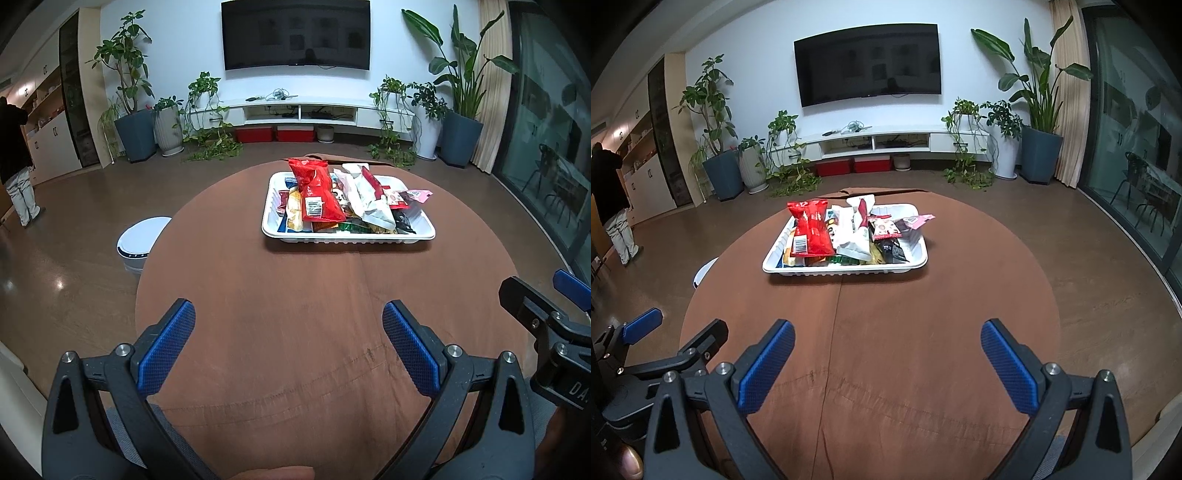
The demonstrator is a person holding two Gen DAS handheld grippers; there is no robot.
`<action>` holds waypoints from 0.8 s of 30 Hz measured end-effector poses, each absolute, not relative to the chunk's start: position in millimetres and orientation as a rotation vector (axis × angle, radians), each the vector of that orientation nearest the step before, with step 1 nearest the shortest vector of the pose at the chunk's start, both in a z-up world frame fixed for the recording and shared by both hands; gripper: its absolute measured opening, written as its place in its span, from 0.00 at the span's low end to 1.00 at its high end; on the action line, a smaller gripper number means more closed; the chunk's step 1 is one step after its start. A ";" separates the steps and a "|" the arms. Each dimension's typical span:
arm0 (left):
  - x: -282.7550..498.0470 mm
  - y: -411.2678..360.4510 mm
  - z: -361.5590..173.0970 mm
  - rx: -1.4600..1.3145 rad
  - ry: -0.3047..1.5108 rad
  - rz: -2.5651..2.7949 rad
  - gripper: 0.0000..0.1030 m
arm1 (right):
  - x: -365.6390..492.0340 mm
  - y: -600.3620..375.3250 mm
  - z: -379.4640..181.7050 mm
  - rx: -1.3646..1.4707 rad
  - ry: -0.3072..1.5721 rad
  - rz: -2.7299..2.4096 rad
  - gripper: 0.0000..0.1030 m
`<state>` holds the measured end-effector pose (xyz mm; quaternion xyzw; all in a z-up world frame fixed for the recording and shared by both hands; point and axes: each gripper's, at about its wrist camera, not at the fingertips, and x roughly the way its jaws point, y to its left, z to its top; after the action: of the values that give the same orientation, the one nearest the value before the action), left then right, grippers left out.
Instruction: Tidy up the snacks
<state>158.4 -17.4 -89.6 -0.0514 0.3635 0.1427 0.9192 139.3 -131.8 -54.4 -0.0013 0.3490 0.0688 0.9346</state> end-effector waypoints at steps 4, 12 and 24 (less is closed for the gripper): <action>158.8 -17.5 -91.0 -0.104 0.751 0.291 1.00 | 138.4 -132.0 -55.5 -0.003 0.717 0.142 1.00; 158.8 -17.7 -90.9 -0.105 0.752 0.291 1.00 | 139.1 -131.7 -58.3 -0.004 0.720 0.145 1.00; 159.2 -18.8 -95.6 -0.109 0.762 0.291 1.00 | 138.2 -131.5 -58.0 -0.003 0.721 0.143 1.00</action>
<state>159.2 -18.8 -95.6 -0.0528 0.3706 0.1412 0.9165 138.2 -131.5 -58.0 -0.0015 0.3527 0.0700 0.9331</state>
